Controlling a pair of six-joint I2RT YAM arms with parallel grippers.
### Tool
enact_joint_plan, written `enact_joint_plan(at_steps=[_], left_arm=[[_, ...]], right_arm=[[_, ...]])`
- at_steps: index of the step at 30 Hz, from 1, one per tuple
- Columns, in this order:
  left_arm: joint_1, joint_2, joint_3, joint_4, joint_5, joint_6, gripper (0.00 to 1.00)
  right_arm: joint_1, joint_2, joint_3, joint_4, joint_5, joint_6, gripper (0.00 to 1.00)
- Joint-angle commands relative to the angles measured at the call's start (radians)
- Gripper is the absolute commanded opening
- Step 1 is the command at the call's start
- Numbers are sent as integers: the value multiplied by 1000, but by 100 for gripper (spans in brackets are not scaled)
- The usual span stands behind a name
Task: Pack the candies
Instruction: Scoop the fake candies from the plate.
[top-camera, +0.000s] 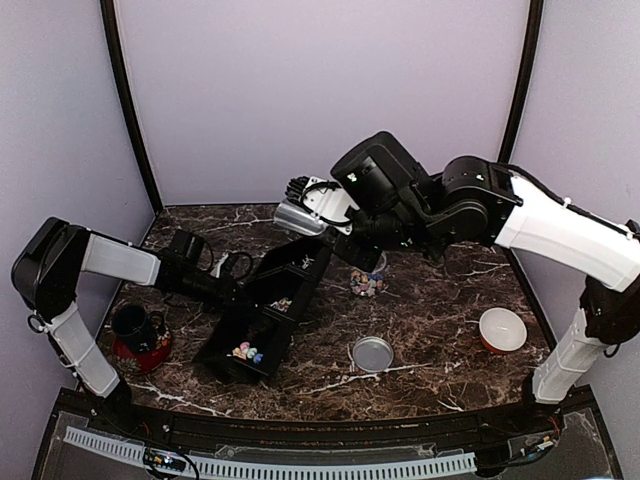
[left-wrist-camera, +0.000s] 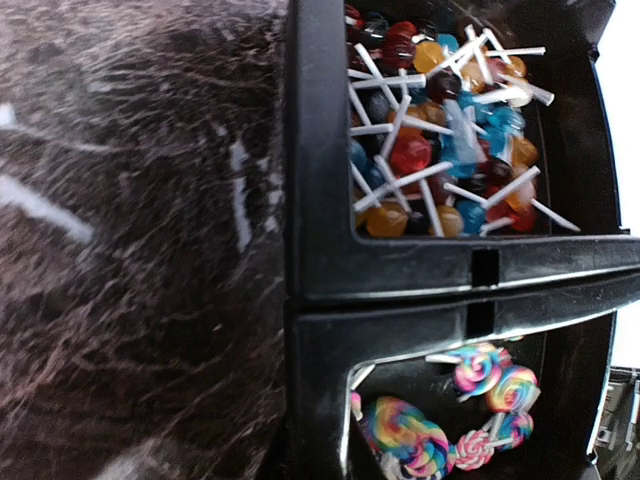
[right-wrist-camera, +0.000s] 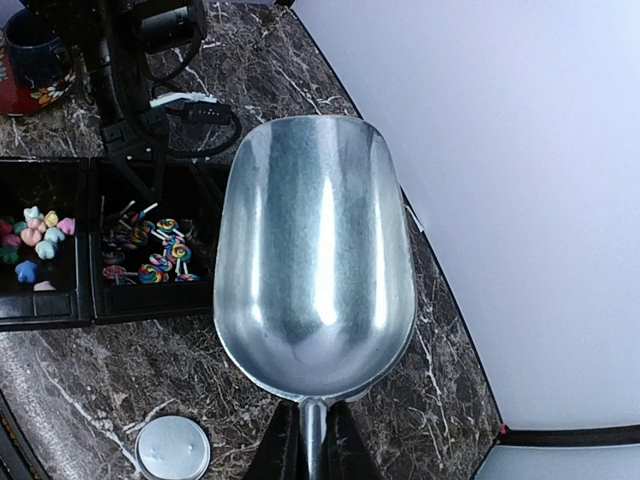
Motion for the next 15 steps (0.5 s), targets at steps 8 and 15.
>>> enact_joint_plan(at_steps=[8,15], left_arm=[[-5,-154,91,-154,-164,114,0],[-31,-192,137,-251,-315,191,0]], right_arm=[[2,125,58,-122,-88,16,0],[12,239,147,-246,-153,1,0]])
